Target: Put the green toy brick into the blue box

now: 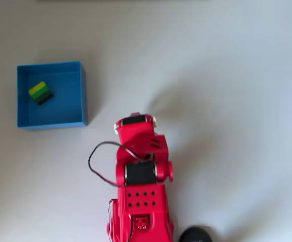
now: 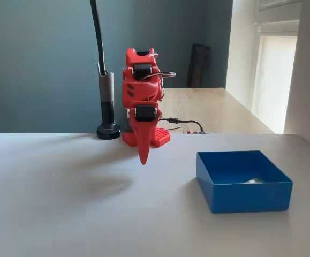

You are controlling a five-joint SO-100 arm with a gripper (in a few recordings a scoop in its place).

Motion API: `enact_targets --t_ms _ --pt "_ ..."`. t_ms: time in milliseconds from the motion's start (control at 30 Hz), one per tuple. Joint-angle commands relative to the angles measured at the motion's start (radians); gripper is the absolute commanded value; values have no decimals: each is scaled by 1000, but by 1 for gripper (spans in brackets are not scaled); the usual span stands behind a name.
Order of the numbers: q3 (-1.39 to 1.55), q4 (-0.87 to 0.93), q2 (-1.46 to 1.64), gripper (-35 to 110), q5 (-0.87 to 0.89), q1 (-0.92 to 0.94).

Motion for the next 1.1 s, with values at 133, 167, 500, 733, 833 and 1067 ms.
enact_targets --t_ms 133,167,500,733,833,1067 --pt "135 -8 236 0 -6 23" --pt "146 -8 250 0 -5 23" --pt "183 66 322 0 20 18" --pt "183 163 382 0 31 17" --pt "183 184 403 0 34 15" --pt "183 186 413 0 35 14"
